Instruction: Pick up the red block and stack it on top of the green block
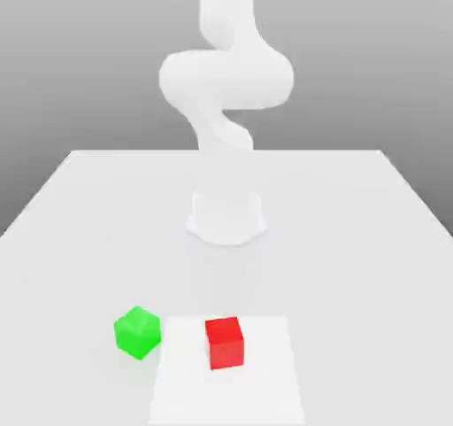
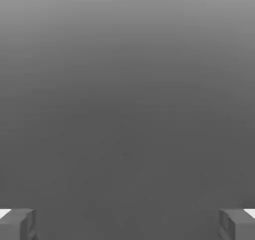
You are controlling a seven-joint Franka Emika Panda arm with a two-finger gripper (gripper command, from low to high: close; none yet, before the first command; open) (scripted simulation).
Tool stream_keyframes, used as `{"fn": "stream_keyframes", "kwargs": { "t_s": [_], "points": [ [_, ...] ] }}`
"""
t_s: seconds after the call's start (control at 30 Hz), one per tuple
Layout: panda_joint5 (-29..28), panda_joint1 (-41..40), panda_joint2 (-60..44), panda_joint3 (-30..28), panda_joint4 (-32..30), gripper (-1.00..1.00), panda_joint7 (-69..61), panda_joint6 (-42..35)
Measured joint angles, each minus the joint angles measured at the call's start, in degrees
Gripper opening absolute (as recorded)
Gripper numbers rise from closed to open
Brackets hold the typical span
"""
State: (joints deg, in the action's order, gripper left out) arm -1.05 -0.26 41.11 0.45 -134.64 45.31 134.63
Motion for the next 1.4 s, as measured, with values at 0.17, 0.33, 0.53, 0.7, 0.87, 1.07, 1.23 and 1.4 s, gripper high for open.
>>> {"fn": "stream_keyframes", "kwargs": {
  "t_s": [0.17,0.33,0.53,0.7,0.87,1.07,1.23,1.4],
  "points": [
    [-2.14,-0.50,-11.24,0.41,-6.44,0.00,-1.44,6.61],
    [-3.30,-0.67,-21.80,-0.02,-12.56,0.00,-3.45,12.85],
    [-2.17,-0.59,-34.22,-0.59,-19.87,0.00,-7.65,20.34],
    [0.95,-0.46,-44.42,-0.28,-23.62,0.00,-11.78,27.41],
    [1.05,-0.41,-54.53,-0.34,-22.48,-1.00,-11.97,35.94],
    [0.87,-0.43,-55.45,-0.34,-22.36,-1.00,-11.83,36.70],
    [1.13,-0.60,-47.99,-0.13,-23.41,-1.00,-11.98,30.34],
    [-0.28,-3.19,-40.63,-1.51,-24.58,-1.00,-6.50,24.11]
  ]
}}
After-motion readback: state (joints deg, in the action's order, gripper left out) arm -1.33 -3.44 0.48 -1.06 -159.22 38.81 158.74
